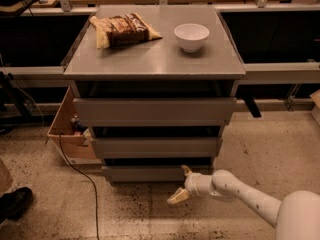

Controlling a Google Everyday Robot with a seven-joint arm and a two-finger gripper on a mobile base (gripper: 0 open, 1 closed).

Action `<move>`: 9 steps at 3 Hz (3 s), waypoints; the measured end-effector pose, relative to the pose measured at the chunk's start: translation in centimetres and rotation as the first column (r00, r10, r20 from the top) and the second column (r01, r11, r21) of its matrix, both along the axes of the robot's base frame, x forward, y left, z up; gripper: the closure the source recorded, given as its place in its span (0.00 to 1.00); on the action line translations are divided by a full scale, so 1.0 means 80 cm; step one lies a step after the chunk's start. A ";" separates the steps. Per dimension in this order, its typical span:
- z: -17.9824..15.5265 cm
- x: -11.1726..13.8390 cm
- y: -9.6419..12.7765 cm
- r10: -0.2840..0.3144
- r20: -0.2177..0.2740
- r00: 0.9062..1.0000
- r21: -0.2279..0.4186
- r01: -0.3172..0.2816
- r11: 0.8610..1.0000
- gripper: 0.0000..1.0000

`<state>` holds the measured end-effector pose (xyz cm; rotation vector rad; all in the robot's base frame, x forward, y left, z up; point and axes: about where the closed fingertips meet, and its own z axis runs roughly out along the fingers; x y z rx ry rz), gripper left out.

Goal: Open bottom drawer

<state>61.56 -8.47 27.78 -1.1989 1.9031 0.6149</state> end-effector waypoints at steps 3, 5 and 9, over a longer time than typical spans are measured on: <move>-0.073 0.108 -0.013 -0.137 0.058 0.989 -0.162 0.145 0.976 0.00; -0.105 0.142 -0.017 -0.154 0.060 0.986 -0.181 0.162 0.970 0.19; -0.128 0.079 -0.043 -0.137 0.011 0.991 -0.225 0.135 0.965 0.00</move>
Offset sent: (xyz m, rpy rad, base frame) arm 0.1044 -0.0181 -0.0613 -0.1950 -0.0730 -0.1814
